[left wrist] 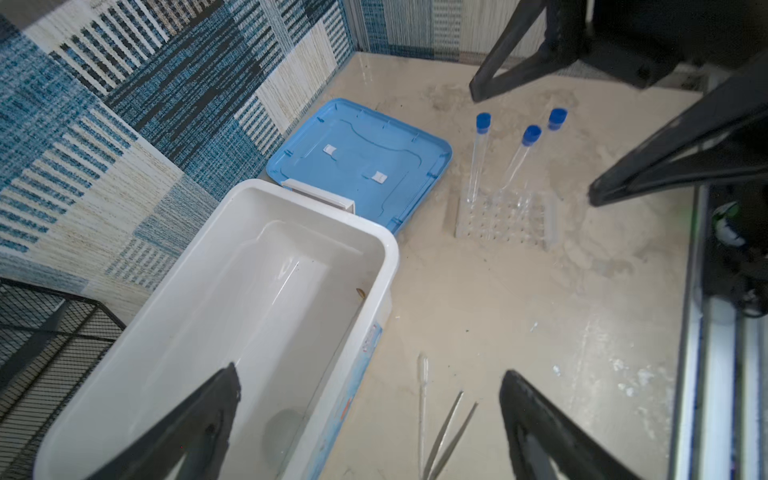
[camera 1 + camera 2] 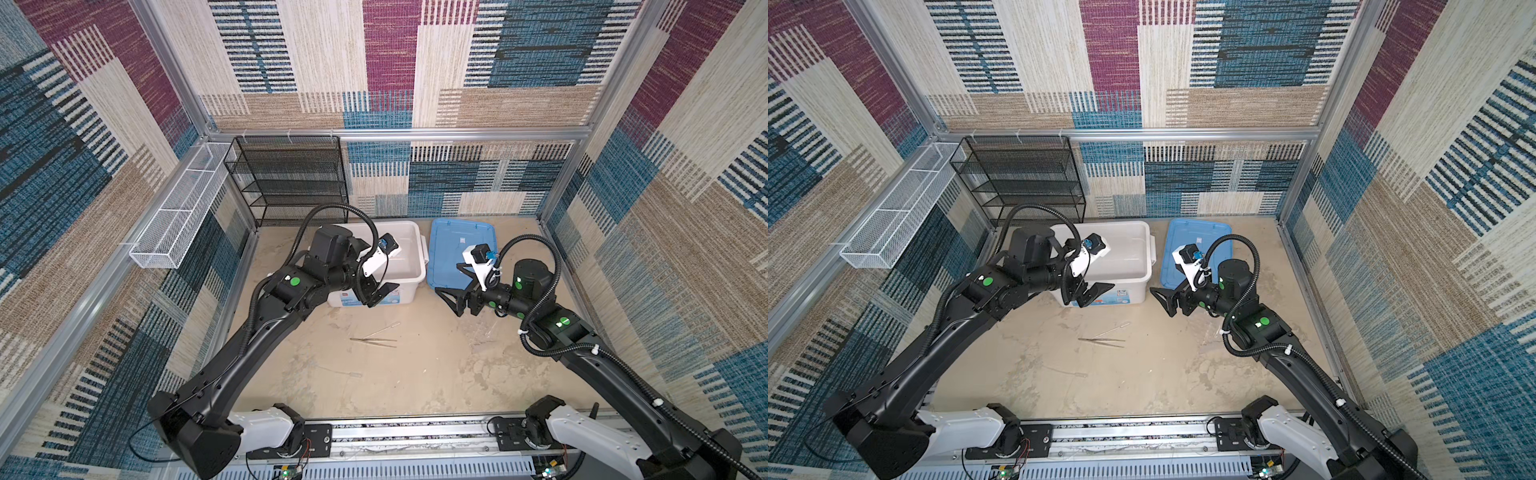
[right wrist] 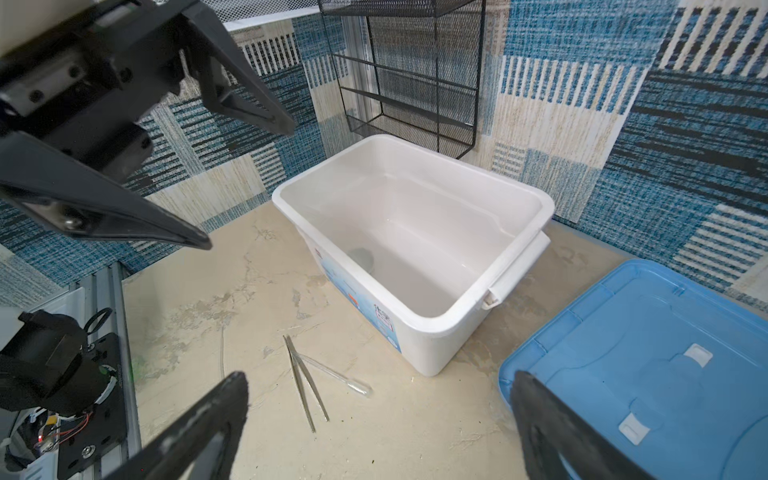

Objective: Organize the chemistry lab equipment
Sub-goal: 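Lift the left gripper out of the tub toward the tweezers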

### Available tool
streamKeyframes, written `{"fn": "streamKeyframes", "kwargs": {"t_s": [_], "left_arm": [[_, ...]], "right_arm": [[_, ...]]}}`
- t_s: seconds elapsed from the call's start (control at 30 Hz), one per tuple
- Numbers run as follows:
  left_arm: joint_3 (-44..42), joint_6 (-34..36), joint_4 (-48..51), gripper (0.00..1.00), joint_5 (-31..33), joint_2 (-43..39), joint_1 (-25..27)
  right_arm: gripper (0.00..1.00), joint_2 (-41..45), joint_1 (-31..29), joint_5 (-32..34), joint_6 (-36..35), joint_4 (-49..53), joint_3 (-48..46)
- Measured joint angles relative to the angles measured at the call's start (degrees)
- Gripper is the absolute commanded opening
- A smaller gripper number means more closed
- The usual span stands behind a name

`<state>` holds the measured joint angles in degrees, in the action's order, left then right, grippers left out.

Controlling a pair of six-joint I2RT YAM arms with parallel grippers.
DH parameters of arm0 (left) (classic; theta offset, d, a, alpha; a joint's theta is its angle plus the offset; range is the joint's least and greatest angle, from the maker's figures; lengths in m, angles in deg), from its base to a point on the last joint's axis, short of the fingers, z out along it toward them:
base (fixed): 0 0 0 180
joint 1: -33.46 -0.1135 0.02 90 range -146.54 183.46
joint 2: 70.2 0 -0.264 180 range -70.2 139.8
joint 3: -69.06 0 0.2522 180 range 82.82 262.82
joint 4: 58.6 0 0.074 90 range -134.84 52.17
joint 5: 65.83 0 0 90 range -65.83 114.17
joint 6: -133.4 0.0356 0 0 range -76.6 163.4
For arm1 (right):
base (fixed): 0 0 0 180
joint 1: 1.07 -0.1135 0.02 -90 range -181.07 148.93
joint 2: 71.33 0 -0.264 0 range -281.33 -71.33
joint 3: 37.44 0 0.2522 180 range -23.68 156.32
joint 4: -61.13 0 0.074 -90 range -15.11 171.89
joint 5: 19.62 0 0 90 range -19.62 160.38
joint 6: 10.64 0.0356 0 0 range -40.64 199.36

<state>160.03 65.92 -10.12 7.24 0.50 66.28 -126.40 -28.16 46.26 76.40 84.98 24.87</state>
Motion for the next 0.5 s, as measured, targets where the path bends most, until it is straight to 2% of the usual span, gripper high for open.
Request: {"fn": "streamKeyframes", "kwargs": {"t_s": [0.07, 0.2, 0.3, 0.4, 0.5], "left_arm": [[-3.7, -3.3, -1.5, 0.98, -1.6, -3.0, 0.6], [-9.3, -4.3, -1.7, 0.96, -3.0, -5.9, 2.5], [-13.8, -4.4, -1.1, 0.95, -1.2, -7.1, 4.1], [-18.5, -4.5, -0.7, 0.86, 2.1, -8.5, 5.1], [-23.3, -3.2, -0.2, 0.85, 3.1, -11.0, 6.8]], "right_arm": [[0.99, -0.1, 0.0, -1.0, -0.4, -0.8, -1.2], [0.99, -1.6, 0.0, -3.2, -1.2, -3.0, -2.6], [1.0, -3.5, 0.0, -4.9, -1.6, -4.7, -3.3], [0.99, -5.1, -0.4, -6.1, -1.8, -6.5, -4.2], [0.97, -6.8, -1.4, -7.0, -1.8, -7.6, -4.7]]}}
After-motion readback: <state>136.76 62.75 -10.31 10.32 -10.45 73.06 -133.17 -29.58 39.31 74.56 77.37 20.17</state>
